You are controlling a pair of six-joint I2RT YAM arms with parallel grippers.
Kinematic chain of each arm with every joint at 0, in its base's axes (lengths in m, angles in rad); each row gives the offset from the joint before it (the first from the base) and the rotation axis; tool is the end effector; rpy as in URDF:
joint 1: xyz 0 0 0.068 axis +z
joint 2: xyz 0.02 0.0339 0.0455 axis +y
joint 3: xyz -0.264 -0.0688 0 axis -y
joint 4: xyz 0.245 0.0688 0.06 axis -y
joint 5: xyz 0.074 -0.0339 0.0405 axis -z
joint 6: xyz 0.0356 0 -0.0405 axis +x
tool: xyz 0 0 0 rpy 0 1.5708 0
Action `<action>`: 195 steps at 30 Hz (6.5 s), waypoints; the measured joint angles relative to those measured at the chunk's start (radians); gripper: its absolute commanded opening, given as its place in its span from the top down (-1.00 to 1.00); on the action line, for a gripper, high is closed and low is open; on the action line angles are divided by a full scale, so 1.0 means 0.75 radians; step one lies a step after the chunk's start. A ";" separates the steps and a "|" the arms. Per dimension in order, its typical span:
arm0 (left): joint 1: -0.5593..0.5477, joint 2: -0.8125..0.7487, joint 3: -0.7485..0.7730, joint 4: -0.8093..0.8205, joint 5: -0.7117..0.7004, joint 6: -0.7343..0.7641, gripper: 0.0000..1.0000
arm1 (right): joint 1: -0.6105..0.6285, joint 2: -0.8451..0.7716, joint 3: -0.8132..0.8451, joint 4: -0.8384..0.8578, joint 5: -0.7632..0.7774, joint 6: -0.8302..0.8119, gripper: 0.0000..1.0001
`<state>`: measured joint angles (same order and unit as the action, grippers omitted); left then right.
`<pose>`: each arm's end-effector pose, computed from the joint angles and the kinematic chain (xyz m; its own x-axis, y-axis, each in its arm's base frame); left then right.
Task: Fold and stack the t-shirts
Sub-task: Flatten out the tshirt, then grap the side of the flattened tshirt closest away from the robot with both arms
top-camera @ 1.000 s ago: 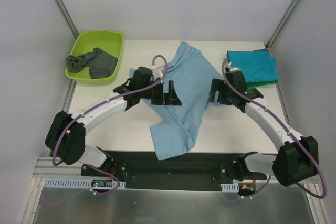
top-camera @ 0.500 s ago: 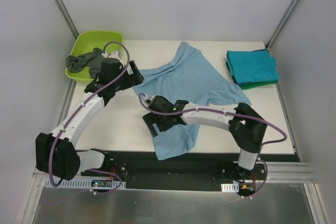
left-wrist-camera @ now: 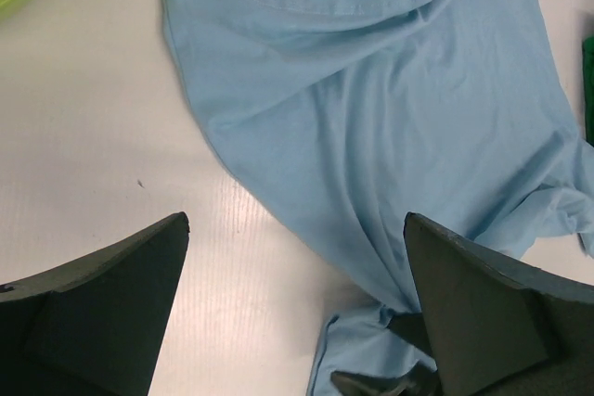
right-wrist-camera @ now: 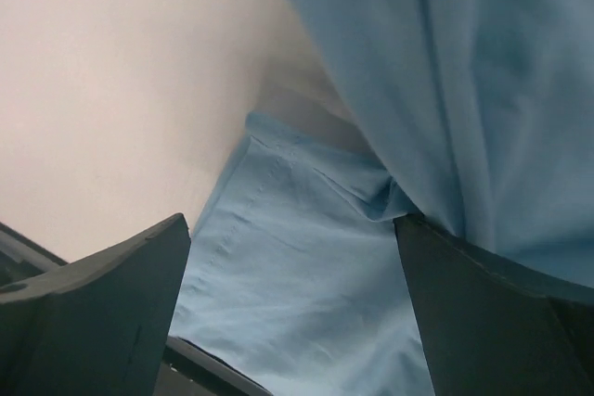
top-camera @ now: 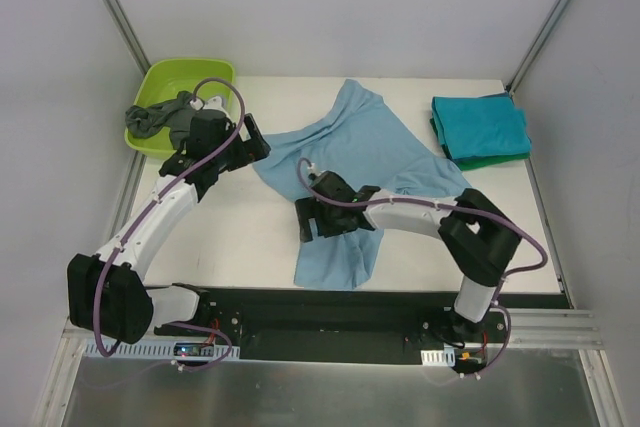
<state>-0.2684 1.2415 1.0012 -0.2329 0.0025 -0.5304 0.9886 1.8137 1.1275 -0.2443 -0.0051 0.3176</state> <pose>0.2742 -0.0755 0.3133 -0.5143 -0.3832 -0.7672 0.0083 0.8923 -0.4513 0.2069 0.3146 0.1730 -0.6803 -0.4654 -0.5663 -0.6574 0.7291 0.1905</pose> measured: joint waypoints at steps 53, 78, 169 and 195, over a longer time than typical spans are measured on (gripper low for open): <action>-0.080 0.864 0.201 0.090 0.308 -0.092 1.00 | -0.884 -1.681 -0.883 -0.634 0.141 0.051 -0.94; -0.102 0.134 -0.398 -0.003 -0.190 -0.181 1.00 | 0.034 -1.124 -0.744 -0.732 0.355 0.453 -0.66; 0.140 0.813 0.688 -0.292 -0.426 0.140 -0.98 | -0.976 0.487 1.080 -0.368 -0.107 -1.377 -0.99; 0.138 0.654 0.268 -0.214 0.043 0.050 -0.98 | -0.995 0.089 0.274 -0.355 -0.214 -0.587 -0.99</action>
<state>-0.1646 1.7317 1.2018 -0.3935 0.0349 -0.4927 0.2420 1.8805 1.3327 -0.5102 -0.1654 -0.1230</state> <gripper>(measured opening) 0.990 0.993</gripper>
